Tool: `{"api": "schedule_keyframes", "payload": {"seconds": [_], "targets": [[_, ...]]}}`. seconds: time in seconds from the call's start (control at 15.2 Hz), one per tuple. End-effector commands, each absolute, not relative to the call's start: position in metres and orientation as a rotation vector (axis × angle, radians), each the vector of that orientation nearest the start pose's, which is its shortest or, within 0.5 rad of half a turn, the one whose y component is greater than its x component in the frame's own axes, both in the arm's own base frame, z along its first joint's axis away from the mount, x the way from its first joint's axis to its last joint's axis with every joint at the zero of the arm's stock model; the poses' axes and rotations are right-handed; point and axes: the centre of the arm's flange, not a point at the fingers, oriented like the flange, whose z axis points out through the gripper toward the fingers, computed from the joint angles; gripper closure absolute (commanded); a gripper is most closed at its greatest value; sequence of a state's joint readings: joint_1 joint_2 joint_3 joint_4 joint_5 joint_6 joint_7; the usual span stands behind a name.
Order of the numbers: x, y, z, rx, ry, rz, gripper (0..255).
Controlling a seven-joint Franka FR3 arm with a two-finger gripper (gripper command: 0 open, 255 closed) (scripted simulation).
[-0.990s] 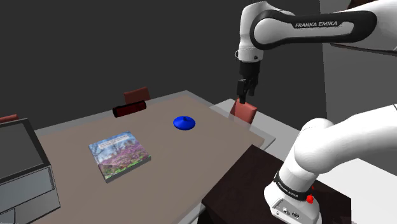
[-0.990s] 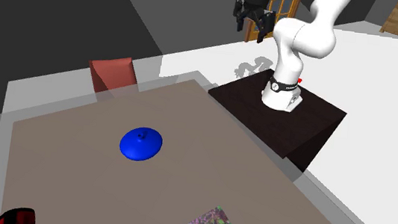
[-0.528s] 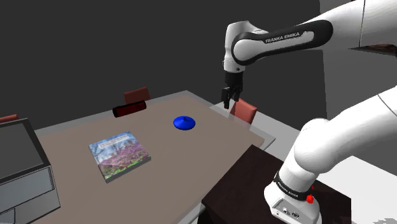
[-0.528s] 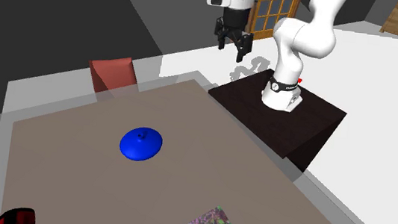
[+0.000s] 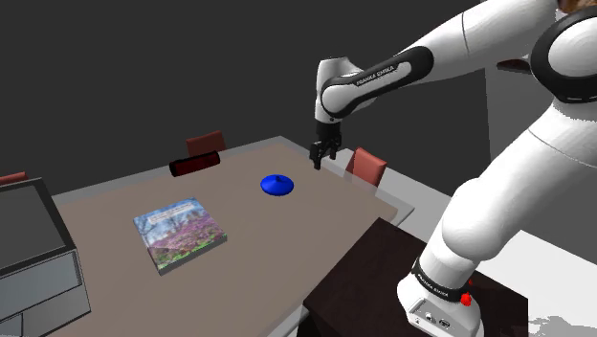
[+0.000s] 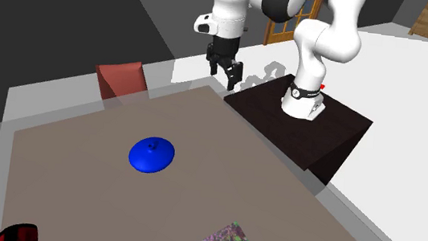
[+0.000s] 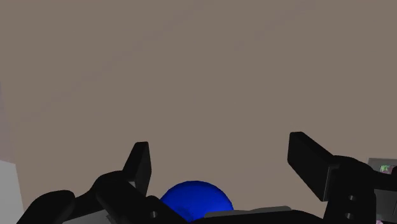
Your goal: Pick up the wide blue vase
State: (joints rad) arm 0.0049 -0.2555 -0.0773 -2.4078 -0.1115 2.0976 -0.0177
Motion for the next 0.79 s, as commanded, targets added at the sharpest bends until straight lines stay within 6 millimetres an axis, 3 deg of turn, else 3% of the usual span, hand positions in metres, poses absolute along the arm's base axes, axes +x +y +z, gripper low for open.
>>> {"api": "schedule_keyframes", "payload": {"seconds": [0.0,0.73], "targets": [[0.466,-0.040,0.392,-3.213,-0.005,0.068,0],[0.576,-0.056,0.313,-3.206,0.033,-0.049,0]]}}
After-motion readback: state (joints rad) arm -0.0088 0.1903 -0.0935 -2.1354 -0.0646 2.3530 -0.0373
